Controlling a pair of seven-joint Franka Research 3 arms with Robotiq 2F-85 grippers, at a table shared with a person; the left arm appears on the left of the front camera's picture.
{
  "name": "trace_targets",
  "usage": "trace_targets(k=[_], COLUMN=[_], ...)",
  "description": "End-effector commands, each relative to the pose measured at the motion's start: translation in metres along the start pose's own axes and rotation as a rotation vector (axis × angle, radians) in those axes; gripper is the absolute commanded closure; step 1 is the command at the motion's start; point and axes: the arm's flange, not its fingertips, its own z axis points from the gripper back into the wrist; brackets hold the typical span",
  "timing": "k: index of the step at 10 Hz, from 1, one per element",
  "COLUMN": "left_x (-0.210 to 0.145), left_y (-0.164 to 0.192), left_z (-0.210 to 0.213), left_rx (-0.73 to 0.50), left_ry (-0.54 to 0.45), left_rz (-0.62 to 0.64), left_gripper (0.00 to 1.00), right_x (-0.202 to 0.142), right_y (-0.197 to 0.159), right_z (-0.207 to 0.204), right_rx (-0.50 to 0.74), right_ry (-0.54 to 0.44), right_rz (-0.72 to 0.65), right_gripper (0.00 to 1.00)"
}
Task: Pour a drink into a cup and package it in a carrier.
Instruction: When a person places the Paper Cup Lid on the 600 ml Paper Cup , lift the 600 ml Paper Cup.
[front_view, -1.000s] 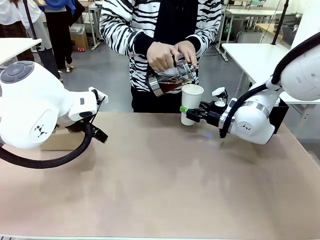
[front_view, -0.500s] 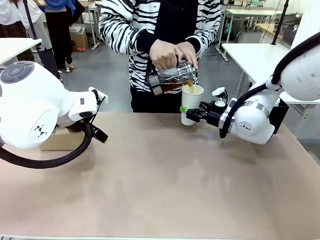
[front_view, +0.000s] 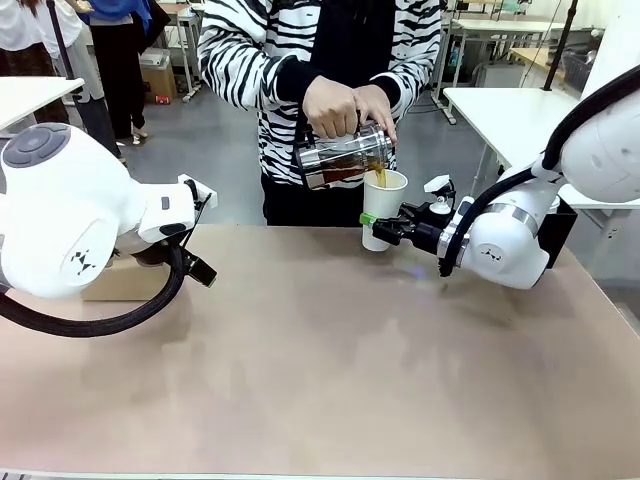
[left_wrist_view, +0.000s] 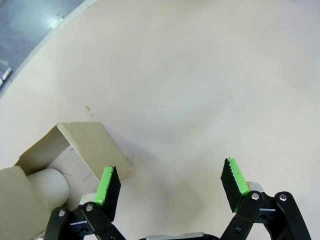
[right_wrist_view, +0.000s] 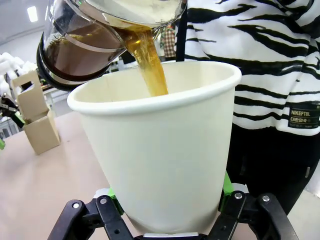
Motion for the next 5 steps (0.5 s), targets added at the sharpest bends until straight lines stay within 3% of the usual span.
trace_targets(k=[1, 5], left_x=[0.0, 0.0], left_y=[0.0001, 0.0001], left_z=[0.0004, 0.0004], left_rx=[-0.002, -0.002], left_ry=[-0.001, -0.001], left_rz=[0.001, 0.001], left_gripper=[0.0, 0.0], right_x=[0.0037, 0.0037], right_y=[0.0021, 0.0021], right_z=[-0.0015, -0.0015], right_rx=[-0.001, -0.001], right_ry=[-0.004, -0.004], right_rz=[0.001, 0.001], right_gripper=[0.2, 0.2])
